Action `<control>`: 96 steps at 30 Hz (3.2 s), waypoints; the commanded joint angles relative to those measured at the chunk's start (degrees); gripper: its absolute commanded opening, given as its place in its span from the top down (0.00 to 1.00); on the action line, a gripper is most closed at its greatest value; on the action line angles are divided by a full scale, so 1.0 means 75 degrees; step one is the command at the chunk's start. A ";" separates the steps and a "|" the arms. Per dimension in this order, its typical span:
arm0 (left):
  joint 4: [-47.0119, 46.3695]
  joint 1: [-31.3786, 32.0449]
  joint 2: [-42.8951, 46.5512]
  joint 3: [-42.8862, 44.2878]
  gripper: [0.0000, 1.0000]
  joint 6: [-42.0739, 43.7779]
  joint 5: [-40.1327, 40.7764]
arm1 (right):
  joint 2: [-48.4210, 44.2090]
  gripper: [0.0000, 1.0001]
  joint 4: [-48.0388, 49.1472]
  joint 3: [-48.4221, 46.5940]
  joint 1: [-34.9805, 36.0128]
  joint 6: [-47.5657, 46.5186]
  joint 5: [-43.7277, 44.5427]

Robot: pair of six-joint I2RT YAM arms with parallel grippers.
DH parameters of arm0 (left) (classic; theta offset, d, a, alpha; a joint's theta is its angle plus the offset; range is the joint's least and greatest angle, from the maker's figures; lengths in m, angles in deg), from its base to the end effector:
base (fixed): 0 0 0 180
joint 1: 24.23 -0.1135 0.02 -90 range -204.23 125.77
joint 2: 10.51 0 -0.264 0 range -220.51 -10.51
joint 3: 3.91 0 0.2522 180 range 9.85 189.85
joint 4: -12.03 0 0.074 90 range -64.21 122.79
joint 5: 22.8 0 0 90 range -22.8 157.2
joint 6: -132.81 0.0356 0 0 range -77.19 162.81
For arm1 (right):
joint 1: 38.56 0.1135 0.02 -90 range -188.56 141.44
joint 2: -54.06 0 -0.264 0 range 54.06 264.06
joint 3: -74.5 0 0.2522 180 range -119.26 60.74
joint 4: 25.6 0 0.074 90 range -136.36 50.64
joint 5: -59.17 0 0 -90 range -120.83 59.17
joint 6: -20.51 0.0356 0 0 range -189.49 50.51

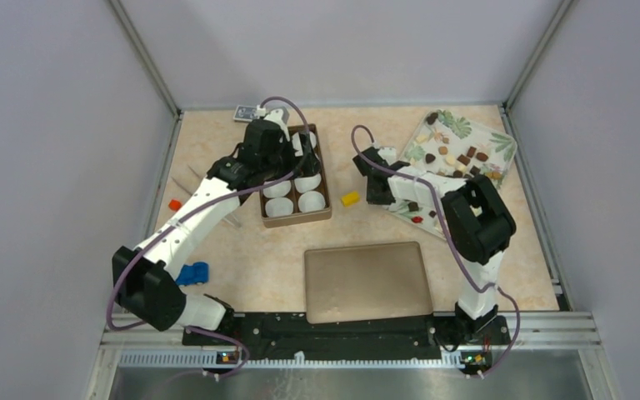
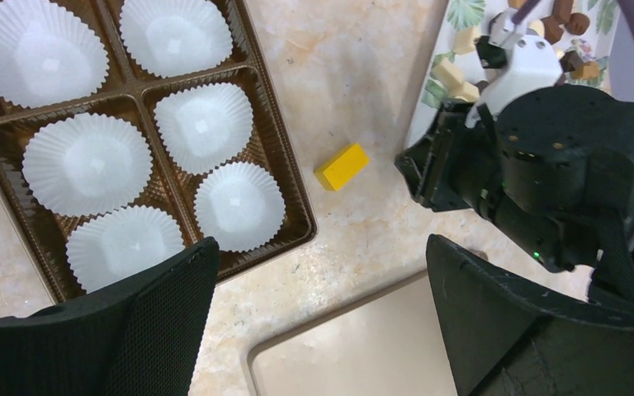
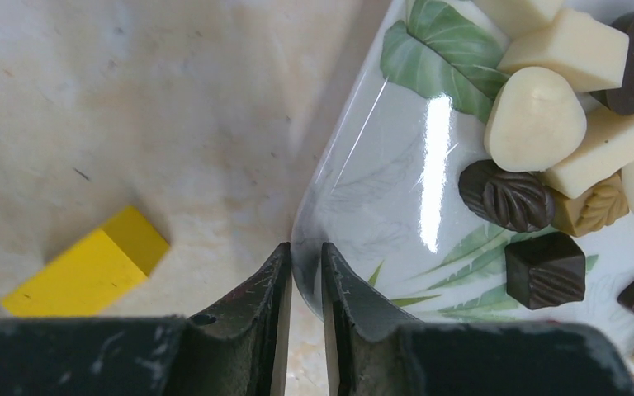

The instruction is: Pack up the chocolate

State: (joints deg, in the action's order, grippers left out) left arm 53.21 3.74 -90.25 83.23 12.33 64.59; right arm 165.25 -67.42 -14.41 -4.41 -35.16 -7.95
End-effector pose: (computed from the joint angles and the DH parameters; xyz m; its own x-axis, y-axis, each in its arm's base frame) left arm 0.2767 -0.1488 0.3448 -0.6778 -0.2138 -0.7035 0.1835 0.8773 -0.4434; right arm 0.3350 0.2105 0.1680 -0.8272 0.0667 -0.5580 0.1088 0.9932 -0.0425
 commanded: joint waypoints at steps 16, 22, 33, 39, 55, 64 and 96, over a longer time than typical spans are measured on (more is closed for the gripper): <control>0.1429 -0.1779 -0.0231 -0.0423 0.01 -0.0273 0.1713 | -0.2810 0.47 -0.0116 0.0555 0.0527 -0.0513 0.0180; 0.1511 -0.2997 -0.0735 -0.0811 0.07 -0.0774 0.1878 | -0.3593 0.47 0.0517 0.1159 0.0544 -0.0564 0.0167; 0.1388 -0.3288 -0.2557 -0.0487 0.25 -0.1297 0.3215 | -0.4792 0.46 0.0374 0.2115 0.0544 -0.1117 0.0607; 0.1095 -0.3585 -0.2824 -0.0688 0.33 -0.1324 0.3133 | -0.5470 0.46 0.0039 0.2651 0.0544 -0.1163 0.0719; 0.0853 -0.4048 -0.3389 -0.0752 0.89 -0.1116 0.2749 | -0.5441 0.46 0.0015 0.2935 0.0544 -0.0659 0.0559; 0.2222 -0.4013 -0.1673 -0.0581 1.00 -0.0504 0.3381 | -0.5855 0.46 -0.0373 0.2762 0.0544 -0.0953 0.0751; 0.1125 0.1958 -0.6967 0.7381 1.00 -0.0141 0.2874 | -0.8966 0.46 -0.2760 0.2880 0.0544 0.0115 0.2124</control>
State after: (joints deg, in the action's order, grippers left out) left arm 69.29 17.86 -141.46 134.46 17.73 83.97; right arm 98.79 -84.90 9.70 -0.69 -34.86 5.29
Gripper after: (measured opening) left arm 0.018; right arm 0.536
